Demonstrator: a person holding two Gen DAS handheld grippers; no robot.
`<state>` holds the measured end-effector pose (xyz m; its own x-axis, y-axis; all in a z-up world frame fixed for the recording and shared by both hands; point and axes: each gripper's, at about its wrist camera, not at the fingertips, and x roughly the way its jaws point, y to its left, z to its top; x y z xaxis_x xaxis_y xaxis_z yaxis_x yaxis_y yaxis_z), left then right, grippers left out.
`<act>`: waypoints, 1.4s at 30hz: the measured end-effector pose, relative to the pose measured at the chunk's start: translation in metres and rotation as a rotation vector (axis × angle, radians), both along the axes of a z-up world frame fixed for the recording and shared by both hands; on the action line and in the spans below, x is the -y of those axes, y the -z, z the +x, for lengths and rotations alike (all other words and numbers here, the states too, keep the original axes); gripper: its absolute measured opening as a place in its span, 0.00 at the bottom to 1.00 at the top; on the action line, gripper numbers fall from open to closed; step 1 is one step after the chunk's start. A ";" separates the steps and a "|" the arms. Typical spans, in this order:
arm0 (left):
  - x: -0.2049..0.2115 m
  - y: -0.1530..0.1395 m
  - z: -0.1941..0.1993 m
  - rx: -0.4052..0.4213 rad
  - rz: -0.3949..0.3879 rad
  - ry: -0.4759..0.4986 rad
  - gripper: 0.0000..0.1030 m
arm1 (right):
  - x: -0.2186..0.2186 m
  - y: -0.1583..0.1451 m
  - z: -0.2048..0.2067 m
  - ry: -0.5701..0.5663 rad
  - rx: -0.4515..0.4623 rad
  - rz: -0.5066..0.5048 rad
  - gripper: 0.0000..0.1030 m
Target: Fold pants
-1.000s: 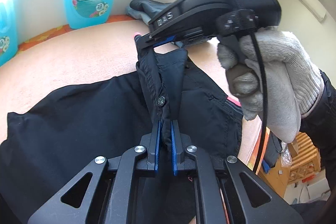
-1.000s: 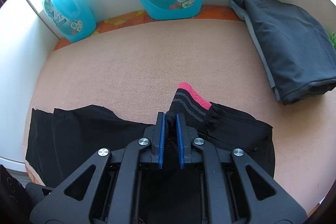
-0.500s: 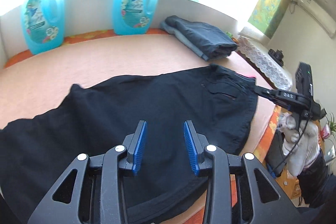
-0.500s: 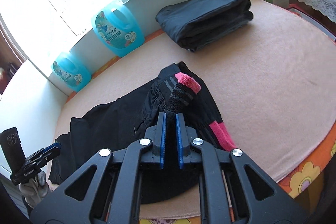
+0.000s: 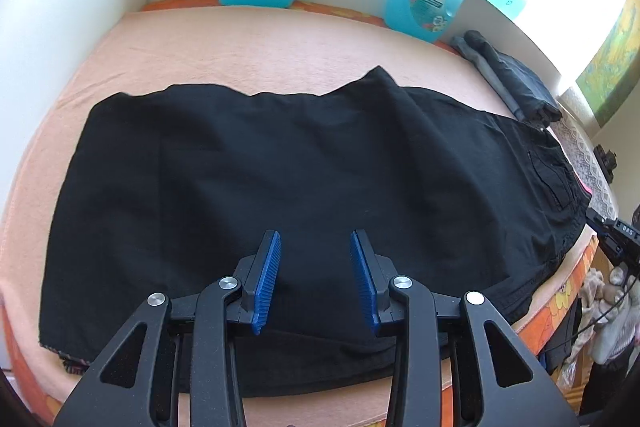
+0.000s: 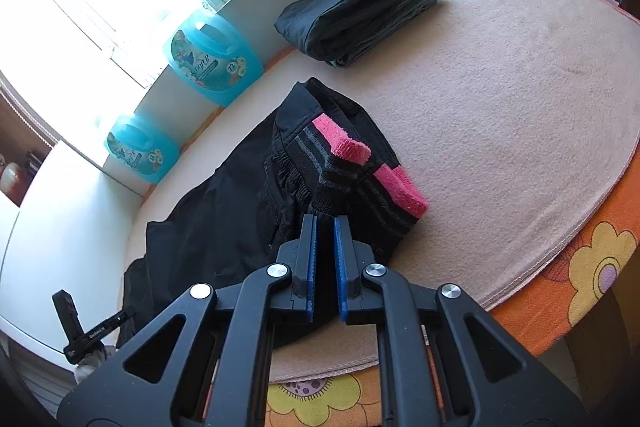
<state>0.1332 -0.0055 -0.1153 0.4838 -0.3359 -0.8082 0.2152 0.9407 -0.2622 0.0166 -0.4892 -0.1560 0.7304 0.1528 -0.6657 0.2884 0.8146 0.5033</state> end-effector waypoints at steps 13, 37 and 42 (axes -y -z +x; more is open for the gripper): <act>0.008 -0.004 -0.002 0.031 0.039 -0.024 0.34 | 0.014 -0.087 0.081 -0.182 -0.036 -0.414 0.48; 0.028 0.013 0.006 0.082 0.071 0.035 0.34 | 0.033 -0.031 0.206 -0.279 -0.209 -0.147 0.06; 0.027 0.013 0.006 0.087 0.067 0.035 0.34 | 0.094 -0.003 0.160 -0.126 -0.002 0.367 0.02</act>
<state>0.1394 -0.0326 -0.1280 0.5418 -0.3007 -0.7849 0.2673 0.9470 -0.1783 0.1768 -0.5831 -0.1527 0.6895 0.4695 -0.5515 0.1992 0.6092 0.7676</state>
